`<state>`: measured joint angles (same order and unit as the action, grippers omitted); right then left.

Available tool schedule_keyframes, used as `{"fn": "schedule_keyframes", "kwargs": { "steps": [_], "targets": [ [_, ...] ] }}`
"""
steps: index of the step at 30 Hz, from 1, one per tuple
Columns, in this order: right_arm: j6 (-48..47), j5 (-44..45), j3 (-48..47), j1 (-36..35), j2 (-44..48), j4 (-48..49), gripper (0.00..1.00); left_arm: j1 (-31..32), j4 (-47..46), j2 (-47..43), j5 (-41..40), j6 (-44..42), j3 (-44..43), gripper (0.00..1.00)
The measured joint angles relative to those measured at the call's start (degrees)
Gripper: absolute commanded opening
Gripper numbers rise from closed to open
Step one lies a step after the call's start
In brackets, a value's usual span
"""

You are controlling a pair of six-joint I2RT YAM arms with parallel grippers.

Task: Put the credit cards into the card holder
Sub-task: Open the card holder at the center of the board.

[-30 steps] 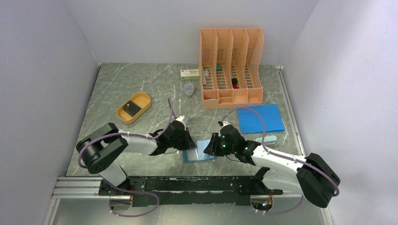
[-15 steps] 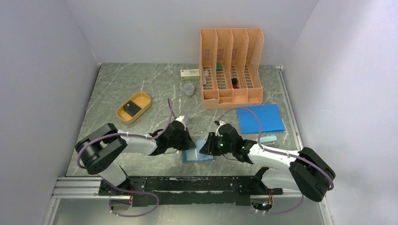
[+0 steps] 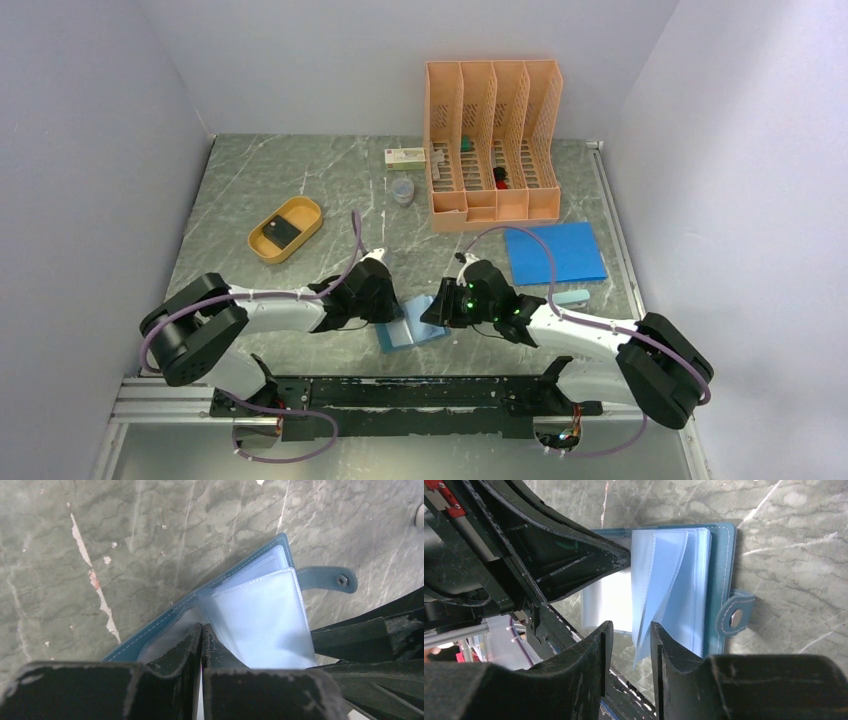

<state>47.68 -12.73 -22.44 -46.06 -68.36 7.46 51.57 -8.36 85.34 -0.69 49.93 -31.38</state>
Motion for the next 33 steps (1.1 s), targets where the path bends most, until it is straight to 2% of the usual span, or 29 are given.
{"fn": "schedule_keyframes", "kwargs": {
  "steps": [9,18,26,33],
  "targets": [
    [-0.2,-0.9,-1.5,-0.2,0.0,0.1,0.36,0.0,2.8,-1.4,-0.9,-0.7,0.0,0.09],
    [-0.5,-1.7,-3.1,-1.7,-2.2,0.6,0.35,0.0,6.6,-4.2,-2.2,-1.2,0.0,0.18],
    [-2.2,-1.9,-6.4,-4.8,-5.1,0.9,0.35,0.0,9.3,-7.3,-3.6,-1.4,-0.1,0.32],
    [-4.5,-0.6,-9.6,-7.8,-8.2,0.5,0.35,-0.2,11.5,-9.1,-4.6,-1.1,-0.2,0.49]
  ]
}}
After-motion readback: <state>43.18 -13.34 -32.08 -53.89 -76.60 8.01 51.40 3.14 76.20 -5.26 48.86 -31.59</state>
